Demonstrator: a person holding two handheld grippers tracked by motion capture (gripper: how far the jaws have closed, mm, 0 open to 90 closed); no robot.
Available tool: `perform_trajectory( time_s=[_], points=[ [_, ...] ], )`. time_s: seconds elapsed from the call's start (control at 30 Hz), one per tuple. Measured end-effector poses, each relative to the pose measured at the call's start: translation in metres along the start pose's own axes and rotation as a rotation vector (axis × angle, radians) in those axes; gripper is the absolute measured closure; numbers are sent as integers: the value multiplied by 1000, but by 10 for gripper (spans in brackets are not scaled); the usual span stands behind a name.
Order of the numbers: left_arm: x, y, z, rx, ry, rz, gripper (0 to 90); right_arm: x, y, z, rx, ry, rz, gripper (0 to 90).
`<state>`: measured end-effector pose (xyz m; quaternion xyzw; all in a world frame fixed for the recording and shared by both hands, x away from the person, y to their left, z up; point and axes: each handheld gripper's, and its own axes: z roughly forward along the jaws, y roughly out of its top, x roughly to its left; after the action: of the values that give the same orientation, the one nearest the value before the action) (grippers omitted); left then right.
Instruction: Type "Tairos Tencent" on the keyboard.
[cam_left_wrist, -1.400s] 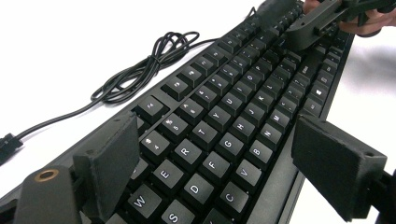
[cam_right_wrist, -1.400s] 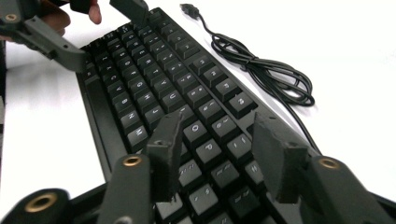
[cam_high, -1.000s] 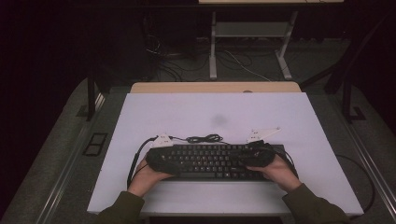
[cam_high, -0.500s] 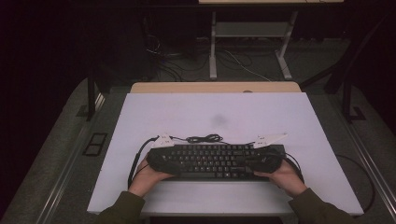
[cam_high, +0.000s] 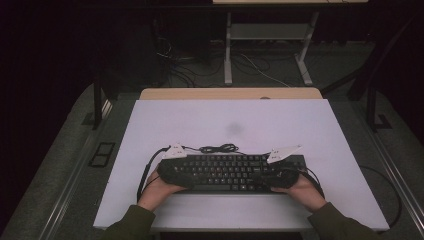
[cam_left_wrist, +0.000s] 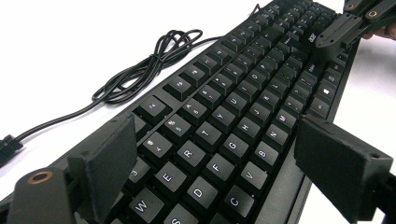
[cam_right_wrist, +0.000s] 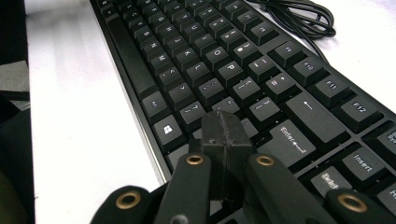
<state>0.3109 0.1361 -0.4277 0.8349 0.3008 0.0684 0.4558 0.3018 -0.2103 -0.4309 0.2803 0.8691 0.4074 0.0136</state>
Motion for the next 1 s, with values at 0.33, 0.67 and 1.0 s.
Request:
perform_trajectory(
  time_s=[0.33,0.67,1.0],
  points=[
    [-1,0,0,-2,0,-1,126,0,-1,3,27,-15,-13,891],
    [0,0,0,-7,1,-2,127,1,-2,5,41,-25,-27,891],
    [-1,2,2,-8,7,-1,150,1,-2,5,41,-25,-28,891]
  ],
)
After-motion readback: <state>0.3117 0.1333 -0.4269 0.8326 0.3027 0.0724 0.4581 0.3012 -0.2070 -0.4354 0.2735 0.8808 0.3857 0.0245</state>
